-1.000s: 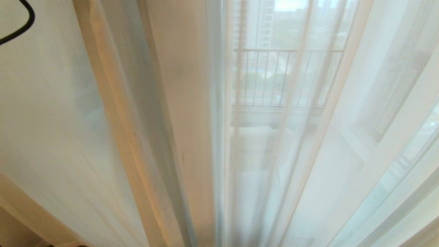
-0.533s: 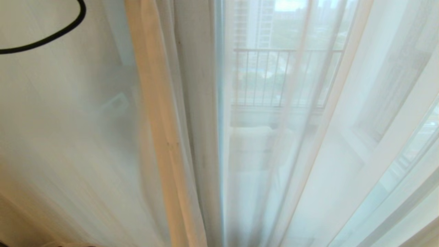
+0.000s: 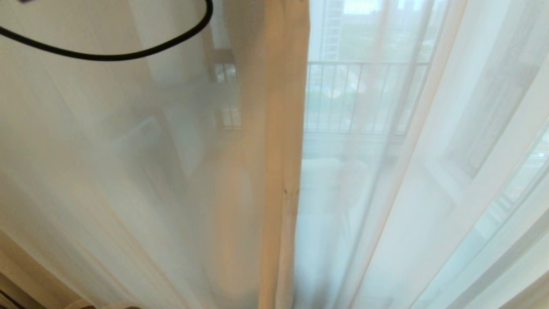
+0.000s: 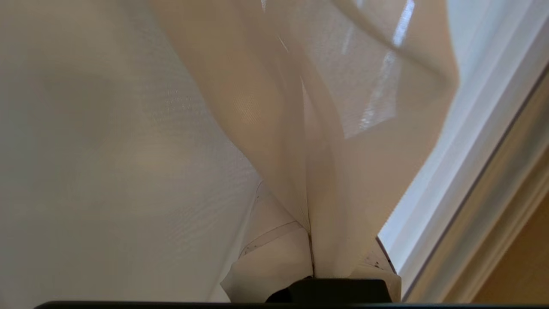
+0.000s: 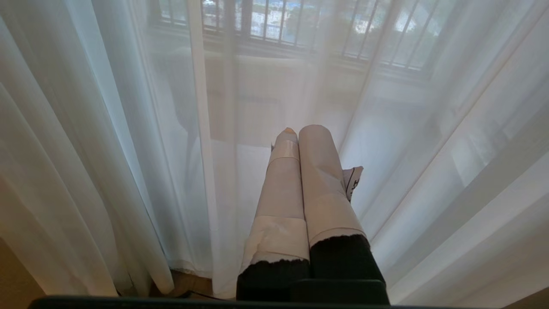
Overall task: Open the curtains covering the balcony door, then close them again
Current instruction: Close the inner curtains on both sides
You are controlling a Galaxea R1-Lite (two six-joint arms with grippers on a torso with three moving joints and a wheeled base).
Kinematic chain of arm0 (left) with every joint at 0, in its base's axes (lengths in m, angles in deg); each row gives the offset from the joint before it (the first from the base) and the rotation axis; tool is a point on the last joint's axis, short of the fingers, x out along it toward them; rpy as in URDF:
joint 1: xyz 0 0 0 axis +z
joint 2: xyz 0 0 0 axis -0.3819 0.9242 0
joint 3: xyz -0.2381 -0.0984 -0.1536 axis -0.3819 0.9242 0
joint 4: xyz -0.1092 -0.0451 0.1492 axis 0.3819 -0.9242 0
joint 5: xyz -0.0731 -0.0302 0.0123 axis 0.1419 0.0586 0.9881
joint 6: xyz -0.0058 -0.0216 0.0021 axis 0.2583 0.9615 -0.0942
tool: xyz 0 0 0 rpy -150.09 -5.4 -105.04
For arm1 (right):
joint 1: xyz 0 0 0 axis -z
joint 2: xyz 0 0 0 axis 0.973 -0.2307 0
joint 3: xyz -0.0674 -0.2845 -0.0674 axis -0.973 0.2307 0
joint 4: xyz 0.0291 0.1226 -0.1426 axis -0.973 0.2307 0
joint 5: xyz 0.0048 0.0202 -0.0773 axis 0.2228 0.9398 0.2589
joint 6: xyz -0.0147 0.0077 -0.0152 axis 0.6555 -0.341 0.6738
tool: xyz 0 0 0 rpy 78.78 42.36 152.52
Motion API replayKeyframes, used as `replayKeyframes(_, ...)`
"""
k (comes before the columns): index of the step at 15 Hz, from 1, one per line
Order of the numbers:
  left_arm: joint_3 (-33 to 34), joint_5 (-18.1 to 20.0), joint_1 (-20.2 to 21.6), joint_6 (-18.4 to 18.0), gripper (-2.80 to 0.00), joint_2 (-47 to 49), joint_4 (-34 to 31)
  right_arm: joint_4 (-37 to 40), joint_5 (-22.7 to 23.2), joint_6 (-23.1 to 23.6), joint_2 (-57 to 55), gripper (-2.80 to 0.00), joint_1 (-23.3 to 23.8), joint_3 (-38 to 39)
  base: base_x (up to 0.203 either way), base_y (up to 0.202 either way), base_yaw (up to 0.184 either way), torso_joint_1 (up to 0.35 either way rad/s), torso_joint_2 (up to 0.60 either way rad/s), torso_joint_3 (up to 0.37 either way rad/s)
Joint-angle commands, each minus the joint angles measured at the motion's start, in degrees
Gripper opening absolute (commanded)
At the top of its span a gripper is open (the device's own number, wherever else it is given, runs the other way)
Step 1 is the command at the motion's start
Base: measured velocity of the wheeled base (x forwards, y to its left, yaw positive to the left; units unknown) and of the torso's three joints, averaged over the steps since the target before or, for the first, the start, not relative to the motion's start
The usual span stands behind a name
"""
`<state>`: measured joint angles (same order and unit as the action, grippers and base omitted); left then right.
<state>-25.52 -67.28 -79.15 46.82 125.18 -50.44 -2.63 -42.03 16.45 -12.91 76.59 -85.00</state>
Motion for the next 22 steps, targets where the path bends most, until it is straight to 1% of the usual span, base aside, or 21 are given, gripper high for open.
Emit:
replayKeyframes(1, -2.8, -0.1, -1.8, -0.2, -2.80, 4.7, 0.1, 0.0, 0.0, 0.0, -0.1, -2.80, 0.0, 0.0, 0.000, 0.000, 0.000, 0.000, 0.00, 0.000)
replayKeyframes(8, -13.4, 0.0, -6.6, -0.2, -2.80, 14.8, 0.7, 0.0, 0.0, 0.0, -0.1, -2.80, 0.0, 0.0, 0.000, 0.000, 0.000, 0.000, 0.00, 0.000)
replayKeyframes(11, -13.6, 0.1, -7.4, -0.2, -2.80, 16.5, 0.8, 0.0, 0.0, 0.0, -0.1, -2.80, 0.0, 0.0, 0.000, 0.000, 0.000, 0.000, 0.00, 0.000)
replayKeyframes(22, -12.7, 0.1, -6.9, 0.4, -2.80, 19.3, 0.4, 0.0, 0.0, 0.0, -0.1, -2.80, 0.0, 0.0, 0.000, 0.000, 0.000, 0.000, 0.00, 0.000)
